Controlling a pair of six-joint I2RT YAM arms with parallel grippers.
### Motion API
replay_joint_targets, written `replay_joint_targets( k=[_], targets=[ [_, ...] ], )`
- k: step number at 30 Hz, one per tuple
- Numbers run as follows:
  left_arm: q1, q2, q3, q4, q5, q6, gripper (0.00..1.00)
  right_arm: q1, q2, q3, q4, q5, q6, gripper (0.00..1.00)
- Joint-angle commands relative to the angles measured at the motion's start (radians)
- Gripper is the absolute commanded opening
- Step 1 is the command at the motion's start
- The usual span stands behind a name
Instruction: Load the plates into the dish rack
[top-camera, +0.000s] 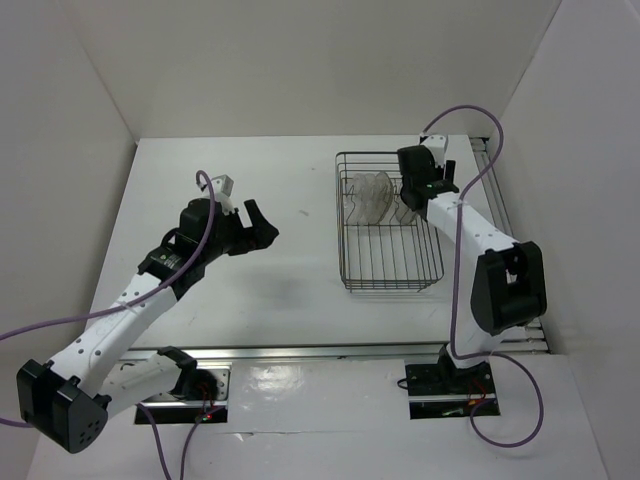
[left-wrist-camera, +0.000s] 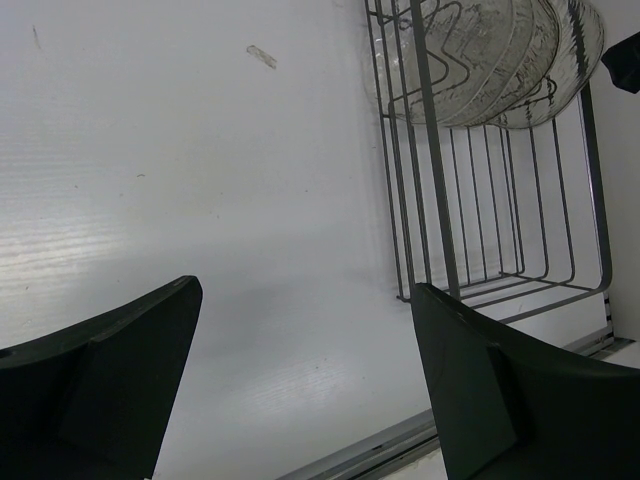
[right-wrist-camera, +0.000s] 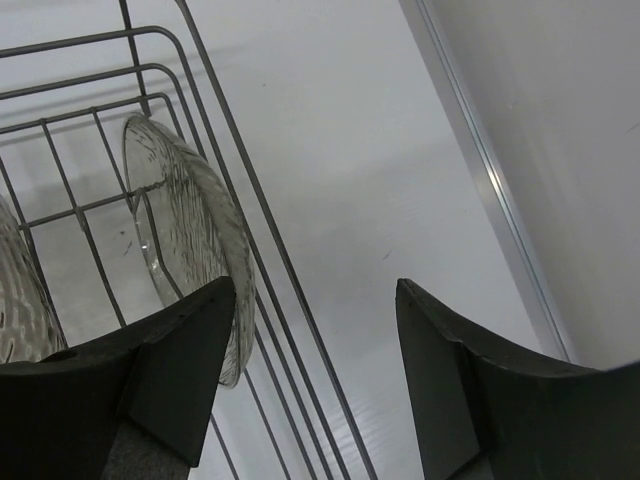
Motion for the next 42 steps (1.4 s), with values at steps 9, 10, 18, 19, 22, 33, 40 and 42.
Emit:
replay_joint_targets(
  k=[9, 10, 18, 19, 22, 33, 40, 42],
  targets=[
    [0.003, 0.077, 0.184, -0.161, -0.114, -0.012, 1.00, -0.036, -0.214, 0.164, -0.139, 0.054, 0.107, 1.00],
    [0.003, 0.118, 0.215, -0.210, -0.123, -0.002, 1.00, -0.036, -0.230, 0.214, -0.162, 0.054, 0.107, 1.00],
    [0.107, 0.244, 0.534, -0.432, -0.218, 0.097, 1.00, -0.036, -0.374, 0.293, -0.350, -0.099, 0.173, 1.00],
    [0.162, 0.244, 0.544, -0.432, -0.204, 0.107, 1.00, -0.036, -0.404, 0.293, -0.359, -0.099, 0.173, 1.00],
    [0.291, 0.257, 0.599, -0.432, -0.129, 0.185, 1.00, -0.036, -0.467, 0.263, -0.359, -0.099, 0.164, 1.00],
    [0.462, 0.289, 0.534, -0.353, 0.079, 0.200, 1.00, 0.080, -0.533, 0.213, -0.334, 0.060, 0.124, 1.00],
    [0.462, 0.278, 0.525, -0.344, 0.092, 0.200, 1.00, 0.080, -0.552, 0.213, -0.322, 0.051, 0.115, 1.00],
    [0.462, 0.268, 0.516, -0.343, 0.092, 0.200, 1.00, 0.080, -0.552, 0.213, -0.322, 0.051, 0.115, 1.00]
  ],
)
